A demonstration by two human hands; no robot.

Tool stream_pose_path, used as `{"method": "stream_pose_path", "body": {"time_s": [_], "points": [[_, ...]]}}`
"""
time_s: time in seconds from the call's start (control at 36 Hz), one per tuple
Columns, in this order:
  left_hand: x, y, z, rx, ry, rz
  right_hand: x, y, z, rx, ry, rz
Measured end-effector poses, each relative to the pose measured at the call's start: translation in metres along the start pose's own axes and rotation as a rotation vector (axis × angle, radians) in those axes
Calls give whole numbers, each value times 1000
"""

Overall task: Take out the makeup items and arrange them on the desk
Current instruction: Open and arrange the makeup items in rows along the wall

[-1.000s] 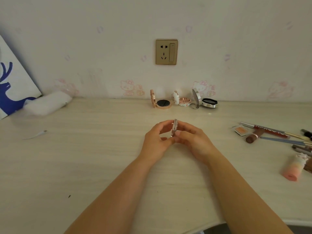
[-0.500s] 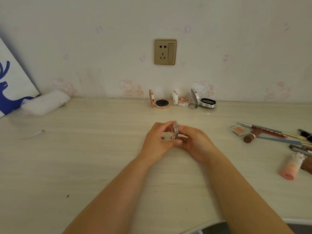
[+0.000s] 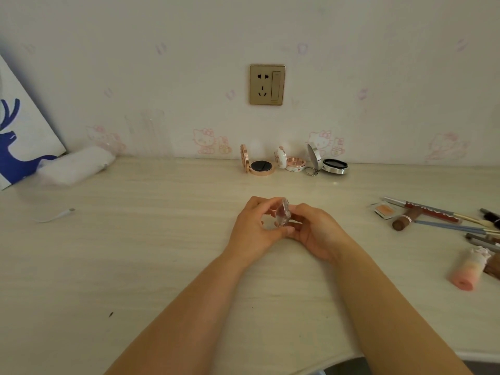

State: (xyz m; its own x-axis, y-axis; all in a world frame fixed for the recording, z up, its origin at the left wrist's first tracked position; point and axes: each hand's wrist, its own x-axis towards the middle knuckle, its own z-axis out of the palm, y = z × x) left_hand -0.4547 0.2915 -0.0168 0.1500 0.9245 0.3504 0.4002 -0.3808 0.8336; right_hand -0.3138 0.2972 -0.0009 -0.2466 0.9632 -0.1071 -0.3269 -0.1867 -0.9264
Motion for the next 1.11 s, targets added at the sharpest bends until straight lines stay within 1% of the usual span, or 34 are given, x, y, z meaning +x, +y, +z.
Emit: {"method": "stream_pose_path", "body": {"time_s": [0.11, 0.39, 0.61, 0.69, 0.78, 0.89, 1.0, 1.11], "points": [[0, -1, 0, 25, 7, 24, 1, 0, 1, -21, 13, 6], [1, -3, 2, 84, 20, 21, 4, 3, -1, -55, 42, 12], [3, -7, 3, 104, 6, -3, 5, 9, 1, -140, 40, -33], [4, -8, 3, 94, -6, -15, 4, 10, 1, -116, 31, -43], [3, -5, 1, 53, -34, -27, 1, 11, 2, -119, 42, -63], [2, -2, 0, 18, -120, -14, -4, 11, 4, -161, 61, -72], [1, 0, -4, -57, -121, -35, -9, 13, 6, -245, 98, -95], [-1, 3, -3, -18, -162, -13, -13, 12, 7, -244, 119, -140]]}}
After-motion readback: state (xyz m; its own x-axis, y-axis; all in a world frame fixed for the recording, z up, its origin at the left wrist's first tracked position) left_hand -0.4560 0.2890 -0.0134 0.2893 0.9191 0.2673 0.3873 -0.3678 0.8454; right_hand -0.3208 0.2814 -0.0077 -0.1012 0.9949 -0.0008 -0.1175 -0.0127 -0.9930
